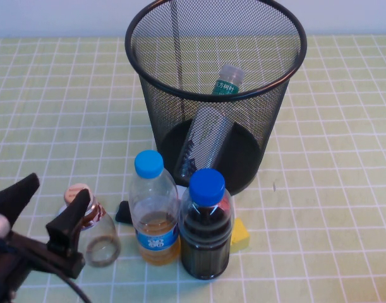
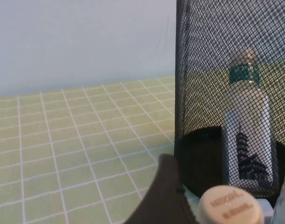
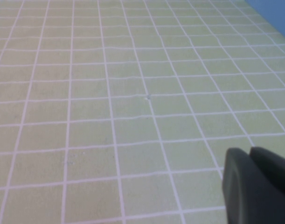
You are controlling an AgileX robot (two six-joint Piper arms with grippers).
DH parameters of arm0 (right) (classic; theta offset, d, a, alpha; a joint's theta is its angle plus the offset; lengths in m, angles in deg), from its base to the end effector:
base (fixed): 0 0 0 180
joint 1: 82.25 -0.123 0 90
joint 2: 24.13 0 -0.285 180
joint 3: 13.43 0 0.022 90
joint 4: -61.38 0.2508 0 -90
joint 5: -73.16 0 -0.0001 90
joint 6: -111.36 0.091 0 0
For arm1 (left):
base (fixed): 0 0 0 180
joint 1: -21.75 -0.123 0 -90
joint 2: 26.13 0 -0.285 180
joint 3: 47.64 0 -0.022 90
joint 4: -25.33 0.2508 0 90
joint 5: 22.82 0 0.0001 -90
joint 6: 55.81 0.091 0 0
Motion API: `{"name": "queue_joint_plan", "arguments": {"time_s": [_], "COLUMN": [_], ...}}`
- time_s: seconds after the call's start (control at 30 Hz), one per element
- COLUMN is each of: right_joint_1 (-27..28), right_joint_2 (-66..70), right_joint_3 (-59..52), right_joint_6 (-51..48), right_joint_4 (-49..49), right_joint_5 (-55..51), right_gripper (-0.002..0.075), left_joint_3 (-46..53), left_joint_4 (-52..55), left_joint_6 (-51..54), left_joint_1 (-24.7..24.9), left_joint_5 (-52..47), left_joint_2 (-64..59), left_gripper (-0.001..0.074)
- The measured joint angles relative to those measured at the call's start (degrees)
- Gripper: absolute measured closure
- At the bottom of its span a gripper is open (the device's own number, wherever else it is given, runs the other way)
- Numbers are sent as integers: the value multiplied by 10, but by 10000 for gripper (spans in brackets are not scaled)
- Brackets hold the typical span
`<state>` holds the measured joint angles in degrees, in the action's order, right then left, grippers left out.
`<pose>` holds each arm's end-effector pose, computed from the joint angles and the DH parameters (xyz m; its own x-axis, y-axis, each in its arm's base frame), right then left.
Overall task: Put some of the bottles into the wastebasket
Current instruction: Pick up a bottle from the table with left arm
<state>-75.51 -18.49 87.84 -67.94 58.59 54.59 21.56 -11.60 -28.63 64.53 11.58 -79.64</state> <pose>0.0519 -0.0076 0.1771 -0.2264 -0.0074 -0.9740 0.1247 0.9915 -0.0365 0.1228 -0.0717 0.2290 -0.0827 -0.0268 -0.9962 0.3849 0.9212 -0.0568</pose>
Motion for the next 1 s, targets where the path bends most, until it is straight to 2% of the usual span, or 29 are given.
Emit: {"name": "queue_joint_plan", "arguments": {"time_s": [0.17,0.43,1.0], "right_joint_1": [0,0,0], "right_joint_2": [0,0,0], "right_joint_3": [0,0,0], "right_joint_6": [0,0,0], "right_joint_4": [0,0,0], "right_joint_5": [0,0,0], "right_gripper": [733,733,733], "left_joint_3": [-43,-52,-52], "left_joint_4": [6,9,9], "left_joint_6": [0,0,0], "left_joint_1": [0,0,-6], "left_joint_5": [10,40,92], "left_joint_2": [-65,-138,-204], "left_gripper": [210,210,210]}}
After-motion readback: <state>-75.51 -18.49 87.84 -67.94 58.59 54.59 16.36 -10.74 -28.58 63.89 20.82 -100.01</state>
